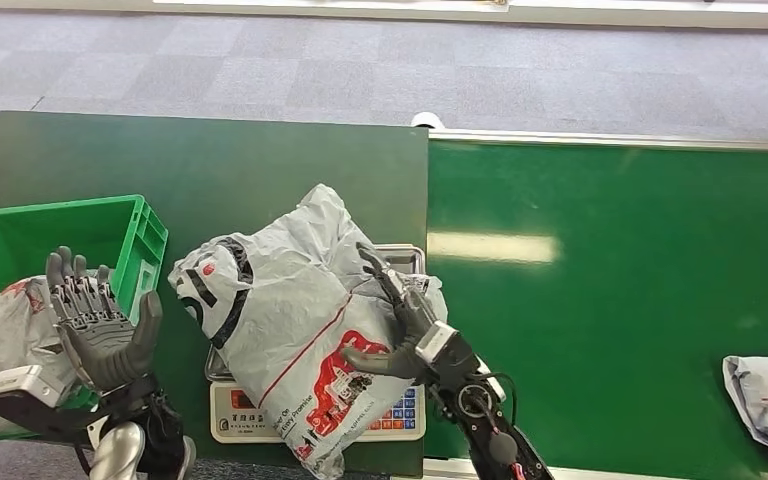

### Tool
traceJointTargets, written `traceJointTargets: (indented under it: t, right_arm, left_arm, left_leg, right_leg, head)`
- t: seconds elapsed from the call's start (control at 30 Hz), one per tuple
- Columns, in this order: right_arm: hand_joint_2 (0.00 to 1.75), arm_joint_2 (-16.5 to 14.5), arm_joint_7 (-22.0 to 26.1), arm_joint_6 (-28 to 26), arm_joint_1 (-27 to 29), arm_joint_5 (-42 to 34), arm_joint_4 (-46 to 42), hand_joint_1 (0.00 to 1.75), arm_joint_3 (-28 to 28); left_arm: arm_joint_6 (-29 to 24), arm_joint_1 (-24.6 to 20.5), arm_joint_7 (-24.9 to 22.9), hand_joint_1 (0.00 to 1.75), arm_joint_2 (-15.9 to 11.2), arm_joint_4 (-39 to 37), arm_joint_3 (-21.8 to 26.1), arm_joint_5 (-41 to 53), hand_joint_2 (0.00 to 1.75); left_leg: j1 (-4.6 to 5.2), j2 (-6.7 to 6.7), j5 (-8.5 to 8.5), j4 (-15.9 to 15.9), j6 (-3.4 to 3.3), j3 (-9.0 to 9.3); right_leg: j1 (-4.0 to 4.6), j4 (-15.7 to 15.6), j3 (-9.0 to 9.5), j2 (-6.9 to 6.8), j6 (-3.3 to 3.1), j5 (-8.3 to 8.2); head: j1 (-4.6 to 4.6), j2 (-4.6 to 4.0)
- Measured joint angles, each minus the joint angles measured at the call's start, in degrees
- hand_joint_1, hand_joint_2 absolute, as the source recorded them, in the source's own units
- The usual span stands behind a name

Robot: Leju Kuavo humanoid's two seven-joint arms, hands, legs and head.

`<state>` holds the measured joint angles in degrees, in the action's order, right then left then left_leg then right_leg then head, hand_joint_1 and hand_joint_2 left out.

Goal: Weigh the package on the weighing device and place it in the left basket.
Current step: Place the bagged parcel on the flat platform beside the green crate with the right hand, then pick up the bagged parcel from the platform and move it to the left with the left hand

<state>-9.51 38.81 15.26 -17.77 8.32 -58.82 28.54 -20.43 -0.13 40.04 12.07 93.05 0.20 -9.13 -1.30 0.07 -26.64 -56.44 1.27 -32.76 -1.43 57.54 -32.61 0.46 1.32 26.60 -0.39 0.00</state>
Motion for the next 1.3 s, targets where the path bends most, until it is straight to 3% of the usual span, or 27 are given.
traceJointTargets:
  t: [0.3,0.43,0.73,1.07,1.3]
  right_arm:
    - [1.75,-0.22,0.98,1.68,7.59,-5.63,-10.15,0.0,-7.65]
    - [1.75,-0.45,0.99,2.38,8.82,-6.11,-12.72,0.0,-9.37]
    - [1.75,-0.52,0.99,2.31,9.52,-6.16,-14.49,0.0,-10.66]
    - [1.75,-1.69,0.98,0.09,9.79,-7.82,-16.9,0.0,-14.64]
    - [1.75,-2.09,0.83,-2.79,10.01,-6.67,-18.82,0.0,-18.1]
  left_arm:
    - [2.08,0.44,0.02,0.0,0.61,1.22,-0.01,2.01,1.75]
    - [2.4,0.15,0.02,0.0,0.55,1.22,-1.45,6.72,1.75]
    - [2.26,0.03,0.01,0.0,0.44,1.22,-2.71,8.08,1.75]
    - [5.28,-1.38,-3.08,0.0,-1.69,-1.16,-11.9,31.31,1.75]
    - [6.17,-3.25,-5.21,0.0,-3.18,-3.96,-14.9,45.28,1.75]
  left_leg:
    - [0.0,0.02,-0.01,0.0,-0.01,-0.06]
    - [0.0,0.03,0.0,0.0,-0.01,-0.05]
    - [0.0,0.04,-0.01,0.0,0.0,-0.07]
    - [0.01,0.03,-0.01,0.0,-0.01,-0.07]
    - [0.01,0.03,-0.01,0.0,-0.01,-0.08]
  right_leg:
    - [0.0,-0.01,-0.07,0.0,0.0,0.0]
    - [0.0,-0.01,-0.07,0.01,0.0,-0.01]
    - [0.0,-0.01,-0.11,0.02,0.0,0.0]
    - [-0.02,-0.01,-0.1,0.01,0.0,-0.01]
    - [-0.01,-0.01,-0.12,0.01,0.0,-0.01]
  head:
    - [-0.01,0.0]
    - [-0.01,0.0]
    - [-0.01,0.0]
    - [-0.01,0.0]
    - [-0.01,0.0]
